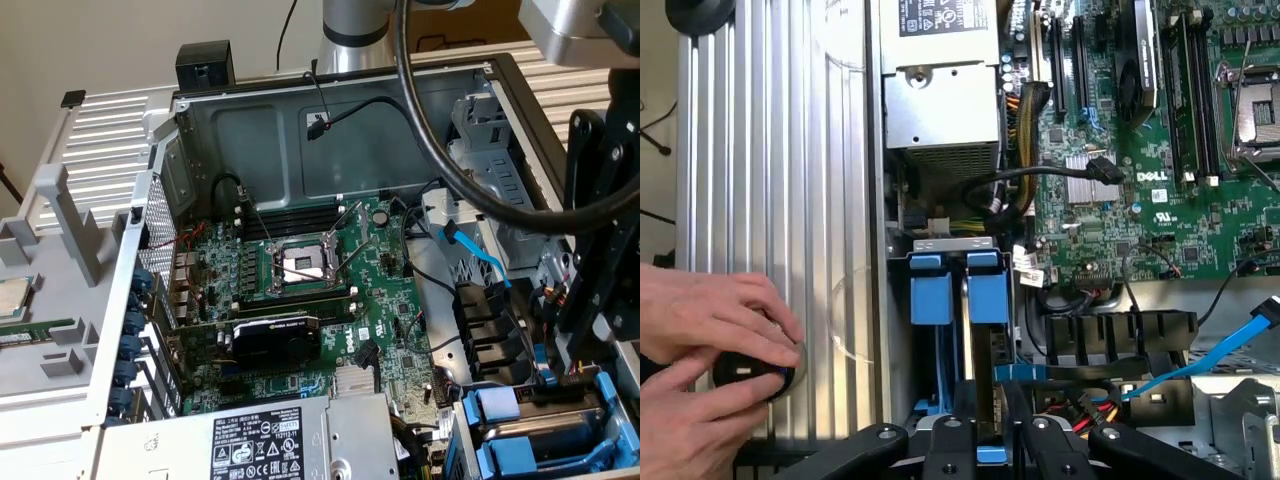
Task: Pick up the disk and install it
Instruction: 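Insert the second disk wire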
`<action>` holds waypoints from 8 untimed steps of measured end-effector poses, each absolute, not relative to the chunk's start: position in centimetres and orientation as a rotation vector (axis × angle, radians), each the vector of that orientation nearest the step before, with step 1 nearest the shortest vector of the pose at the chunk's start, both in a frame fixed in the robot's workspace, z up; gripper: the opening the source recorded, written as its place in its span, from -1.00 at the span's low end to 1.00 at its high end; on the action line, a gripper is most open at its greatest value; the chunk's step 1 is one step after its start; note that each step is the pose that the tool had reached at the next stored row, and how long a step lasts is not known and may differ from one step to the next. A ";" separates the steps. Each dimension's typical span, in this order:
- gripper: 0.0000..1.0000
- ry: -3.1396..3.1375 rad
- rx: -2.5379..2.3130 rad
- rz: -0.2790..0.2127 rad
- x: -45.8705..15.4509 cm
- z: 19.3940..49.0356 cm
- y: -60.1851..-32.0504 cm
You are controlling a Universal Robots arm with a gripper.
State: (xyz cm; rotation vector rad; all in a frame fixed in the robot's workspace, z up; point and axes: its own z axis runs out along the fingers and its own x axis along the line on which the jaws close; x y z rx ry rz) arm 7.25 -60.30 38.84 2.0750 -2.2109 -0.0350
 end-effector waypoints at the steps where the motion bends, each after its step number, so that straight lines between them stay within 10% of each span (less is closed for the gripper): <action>1: -0.51 -2.211 2.075 -0.035 7.3 38.8 -60.3; 8: -0.51 -2.211 2.075 -0.035 7.2 38.8 -60.3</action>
